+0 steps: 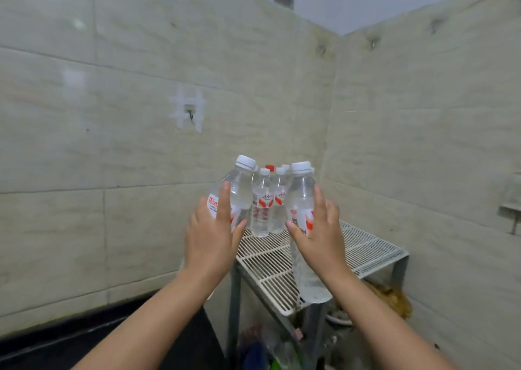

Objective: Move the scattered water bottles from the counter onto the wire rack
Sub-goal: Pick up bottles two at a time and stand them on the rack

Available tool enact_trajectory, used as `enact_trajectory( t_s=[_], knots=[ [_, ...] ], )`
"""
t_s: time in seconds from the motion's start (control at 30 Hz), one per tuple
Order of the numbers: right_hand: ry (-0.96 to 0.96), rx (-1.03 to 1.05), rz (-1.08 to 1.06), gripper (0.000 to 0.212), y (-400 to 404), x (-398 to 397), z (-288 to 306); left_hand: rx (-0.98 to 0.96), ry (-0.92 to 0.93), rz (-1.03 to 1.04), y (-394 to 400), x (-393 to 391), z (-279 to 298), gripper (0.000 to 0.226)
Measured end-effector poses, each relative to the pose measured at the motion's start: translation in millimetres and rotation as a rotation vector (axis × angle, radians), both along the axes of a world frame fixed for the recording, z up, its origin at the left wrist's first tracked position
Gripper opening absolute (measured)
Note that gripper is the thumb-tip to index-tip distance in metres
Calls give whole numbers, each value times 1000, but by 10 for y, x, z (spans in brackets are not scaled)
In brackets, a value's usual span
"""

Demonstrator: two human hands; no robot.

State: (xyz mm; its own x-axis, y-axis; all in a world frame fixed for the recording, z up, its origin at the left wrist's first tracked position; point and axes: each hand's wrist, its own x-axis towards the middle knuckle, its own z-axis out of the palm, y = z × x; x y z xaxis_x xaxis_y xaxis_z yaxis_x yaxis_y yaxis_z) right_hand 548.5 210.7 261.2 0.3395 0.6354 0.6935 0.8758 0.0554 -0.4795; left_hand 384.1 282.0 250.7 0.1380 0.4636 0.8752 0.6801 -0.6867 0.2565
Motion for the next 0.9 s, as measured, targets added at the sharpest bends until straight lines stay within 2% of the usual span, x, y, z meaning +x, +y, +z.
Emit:
enact_trajectory(
  t_s=[0.13, 0.33, 0.47, 0.67, 0.77, 0.9],
  knots=[
    [69, 14, 48, 84, 624, 560, -89, -41, -71, 9, 390, 501, -140, 66],
    [121, 28, 222, 82, 1499, 1299, -280, -244, -220, 51, 884, 1460, -458, 76],
    [177, 10, 408, 78, 1939, 1738, -398, -431, -365, 61, 1273, 1967, -477, 74],
    [398, -92, 742, 78, 2360, 2255, -524, -459, -451, 57, 1482, 2452, -566, 74],
    [429, -138, 752, 86, 2408, 2356, -566, -436, -428, 71, 1452, 2543, -614, 82],
    [338, -90, 649, 90, 2284, 2403, -598, -432, -489, 189, 1435, 2626, -607, 83]
  ],
)
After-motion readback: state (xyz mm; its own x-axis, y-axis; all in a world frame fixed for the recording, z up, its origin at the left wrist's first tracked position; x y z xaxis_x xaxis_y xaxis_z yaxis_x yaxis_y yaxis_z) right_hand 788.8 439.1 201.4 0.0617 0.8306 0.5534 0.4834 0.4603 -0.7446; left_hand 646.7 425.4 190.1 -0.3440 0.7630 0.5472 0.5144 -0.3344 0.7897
